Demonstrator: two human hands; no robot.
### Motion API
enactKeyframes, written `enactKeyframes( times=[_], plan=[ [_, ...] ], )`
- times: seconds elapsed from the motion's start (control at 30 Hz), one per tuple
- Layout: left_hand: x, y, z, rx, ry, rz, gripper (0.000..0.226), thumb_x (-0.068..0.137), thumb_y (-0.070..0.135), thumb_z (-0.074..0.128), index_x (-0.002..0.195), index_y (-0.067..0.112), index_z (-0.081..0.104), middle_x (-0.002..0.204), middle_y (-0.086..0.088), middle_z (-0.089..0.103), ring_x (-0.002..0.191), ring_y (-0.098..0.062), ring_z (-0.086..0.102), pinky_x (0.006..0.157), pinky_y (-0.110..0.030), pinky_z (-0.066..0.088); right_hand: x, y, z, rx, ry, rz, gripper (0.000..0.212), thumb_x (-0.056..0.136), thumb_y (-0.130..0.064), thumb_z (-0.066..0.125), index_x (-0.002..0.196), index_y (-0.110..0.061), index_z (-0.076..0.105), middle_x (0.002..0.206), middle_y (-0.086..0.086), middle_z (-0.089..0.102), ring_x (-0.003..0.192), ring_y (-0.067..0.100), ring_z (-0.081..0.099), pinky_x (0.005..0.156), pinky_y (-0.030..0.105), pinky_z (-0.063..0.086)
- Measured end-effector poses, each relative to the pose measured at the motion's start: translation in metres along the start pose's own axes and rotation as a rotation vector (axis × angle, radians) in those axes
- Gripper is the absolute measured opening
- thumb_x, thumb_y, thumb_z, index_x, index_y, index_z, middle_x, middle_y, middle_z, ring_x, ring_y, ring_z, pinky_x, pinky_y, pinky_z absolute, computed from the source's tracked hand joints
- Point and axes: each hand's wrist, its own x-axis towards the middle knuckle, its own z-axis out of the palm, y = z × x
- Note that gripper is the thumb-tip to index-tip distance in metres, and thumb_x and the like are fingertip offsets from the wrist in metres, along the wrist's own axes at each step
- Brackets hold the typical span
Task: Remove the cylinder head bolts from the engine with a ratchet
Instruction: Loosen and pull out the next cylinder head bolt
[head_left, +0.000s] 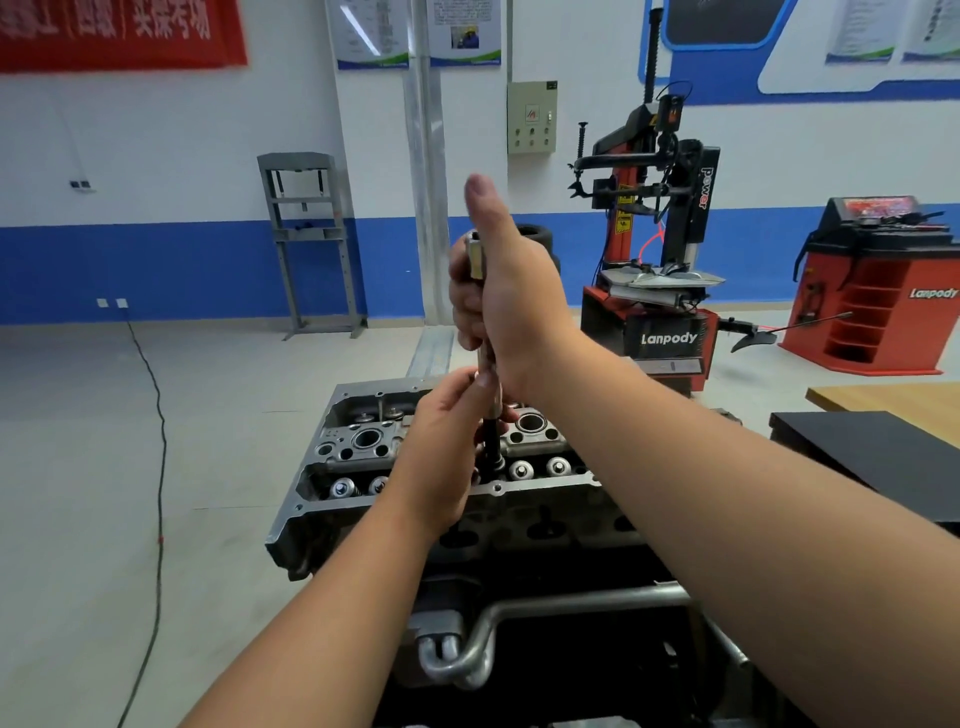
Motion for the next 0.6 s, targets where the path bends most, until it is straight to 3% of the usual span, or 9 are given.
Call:
enactKeyframes(
  times=[0.1, 0.27, 0.37, 0.43, 0.6],
  plan=[
    [-0.001, 0.000, -0.002, 0.008, -0.039, -0.021, 0.026, 0.094, 0.044, 0.056, 0.086, 0.031, 0.077, 0.089, -0.002, 0.073, 0.085, -0.018, 0.064, 0.088, -0.041, 0.048, 0.004, 0.001, -0.006, -0.010, -0.065, -0.019, 0.043, 0.084, -0.057, 0.059, 0.069, -0.022, 0.038, 0.048, -0.007, 0.033, 0.042, 0.012, 0.026, 0.045, 0.026, 0.028],
    [0.001, -0.003, 0.000, 0.096, -0.026, 0.006, 0.015, 0.093, 0.039, 0.062, 0.087, 0.033, 0.074, 0.086, 0.004, 0.074, 0.080, -0.009, 0.068, 0.073, -0.019, 0.054, 0.009, 0.003, -0.010, -0.028, -0.076, 0.015, 0.044, 0.080, -0.063, 0.057, 0.071, -0.023, 0.040, 0.052, -0.003, 0.036, 0.043, 0.013, 0.030, 0.045, 0.025, 0.032],
    [0.004, -0.005, 0.000, 0.036, 0.026, 0.052, 0.012, 0.093, 0.034, 0.068, 0.097, 0.024, 0.074, 0.091, -0.003, 0.076, 0.083, -0.016, 0.069, 0.078, -0.026, 0.056, -0.003, 0.015, -0.011, -0.146, -0.076, -0.005, 0.054, 0.082, -0.072, 0.050, 0.078, -0.017, 0.053, 0.059, 0.000, 0.053, 0.052, 0.017, 0.047, 0.055, 0.036, 0.045],
    [0.005, -0.006, -0.001, -0.007, 0.033, 0.069, 0.009, 0.093, 0.031, 0.071, 0.098, 0.026, 0.076, 0.096, -0.006, 0.077, 0.090, -0.021, 0.072, 0.084, -0.032, 0.059, -0.013, 0.026, -0.014, -0.282, -0.059, -0.089, 0.051, 0.089, -0.065, 0.045, 0.084, -0.015, 0.057, 0.070, 0.001, 0.059, 0.065, 0.017, 0.056, 0.069, 0.047, 0.053],
    [0.005, -0.009, -0.002, 0.004, 0.037, 0.104, 0.008, 0.096, 0.032, 0.070, 0.098, 0.029, 0.076, 0.088, 0.000, 0.075, 0.084, -0.015, 0.069, 0.076, -0.022, 0.055, -0.017, 0.030, -0.032, -0.445, 0.114, -0.200, 0.034, 0.100, -0.041, 0.049, 0.087, -0.012, 0.061, 0.077, 0.003, 0.060, 0.075, 0.019, 0.058, 0.081, 0.056, 0.053]
  ],
)
